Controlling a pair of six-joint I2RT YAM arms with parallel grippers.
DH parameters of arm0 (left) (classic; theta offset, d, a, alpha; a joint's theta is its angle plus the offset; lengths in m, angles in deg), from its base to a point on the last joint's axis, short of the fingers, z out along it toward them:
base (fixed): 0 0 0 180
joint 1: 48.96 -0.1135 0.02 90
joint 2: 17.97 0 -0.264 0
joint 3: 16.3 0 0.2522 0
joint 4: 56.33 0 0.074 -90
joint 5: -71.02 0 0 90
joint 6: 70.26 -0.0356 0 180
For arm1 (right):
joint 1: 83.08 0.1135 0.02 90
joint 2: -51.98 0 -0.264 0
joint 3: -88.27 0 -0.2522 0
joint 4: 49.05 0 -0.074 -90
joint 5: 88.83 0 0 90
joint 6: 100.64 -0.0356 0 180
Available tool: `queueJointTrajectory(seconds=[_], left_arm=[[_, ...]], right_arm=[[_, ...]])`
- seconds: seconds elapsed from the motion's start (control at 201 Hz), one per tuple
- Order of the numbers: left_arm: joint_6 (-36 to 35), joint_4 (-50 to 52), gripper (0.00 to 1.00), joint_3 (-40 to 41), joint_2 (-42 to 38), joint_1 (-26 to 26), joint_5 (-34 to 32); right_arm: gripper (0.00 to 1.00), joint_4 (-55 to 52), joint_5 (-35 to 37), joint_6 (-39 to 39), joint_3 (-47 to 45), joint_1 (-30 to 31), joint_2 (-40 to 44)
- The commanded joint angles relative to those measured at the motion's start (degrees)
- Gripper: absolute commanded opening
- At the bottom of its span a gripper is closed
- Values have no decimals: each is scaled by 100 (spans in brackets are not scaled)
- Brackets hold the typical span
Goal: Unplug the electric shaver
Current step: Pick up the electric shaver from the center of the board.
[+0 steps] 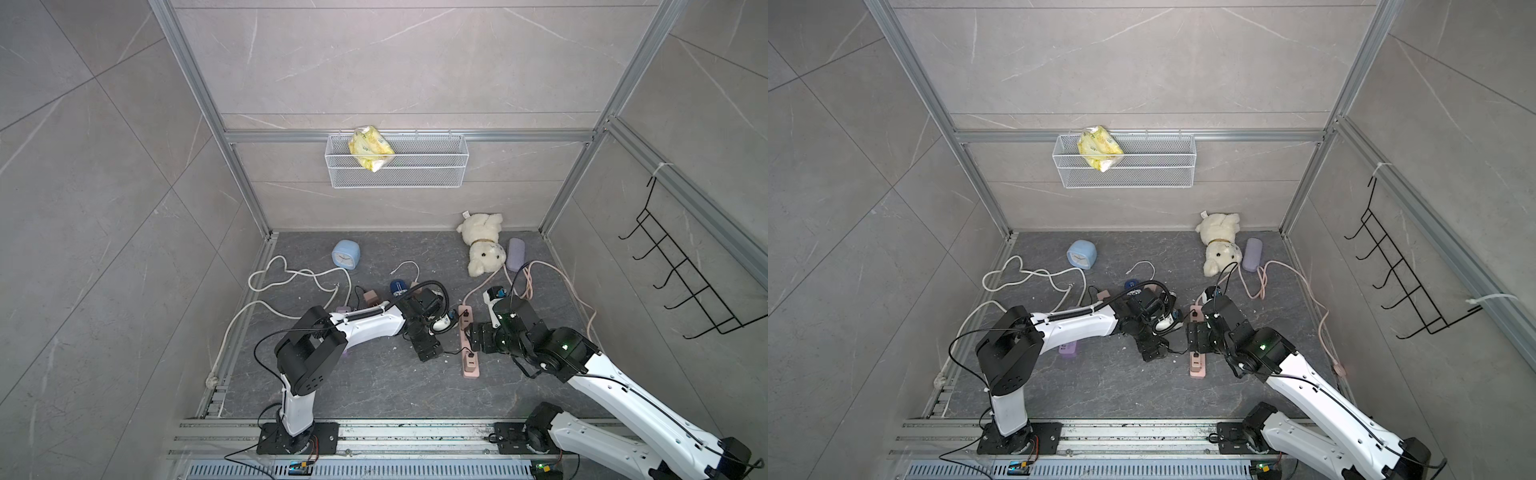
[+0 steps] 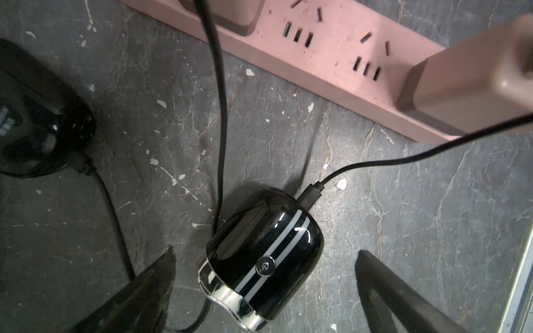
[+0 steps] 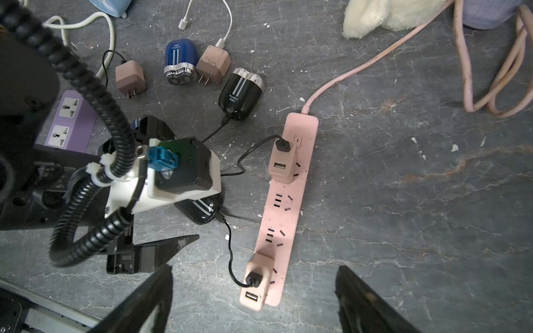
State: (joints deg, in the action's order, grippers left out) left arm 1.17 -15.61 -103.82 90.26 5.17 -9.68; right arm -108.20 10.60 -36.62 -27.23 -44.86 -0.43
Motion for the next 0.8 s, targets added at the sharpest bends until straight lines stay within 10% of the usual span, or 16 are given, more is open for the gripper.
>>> queueJointTrajectory(seconds=[0.0, 0.791], left_arm=[[-195, 7, 98, -6, 100, 36, -49], [-65, -15, 79, -36, 277, 68, 64]], right_arm=[[89, -65, 24, -74, -125, -34, -59], [89, 54, -82, -67, -293, -60, -148]])
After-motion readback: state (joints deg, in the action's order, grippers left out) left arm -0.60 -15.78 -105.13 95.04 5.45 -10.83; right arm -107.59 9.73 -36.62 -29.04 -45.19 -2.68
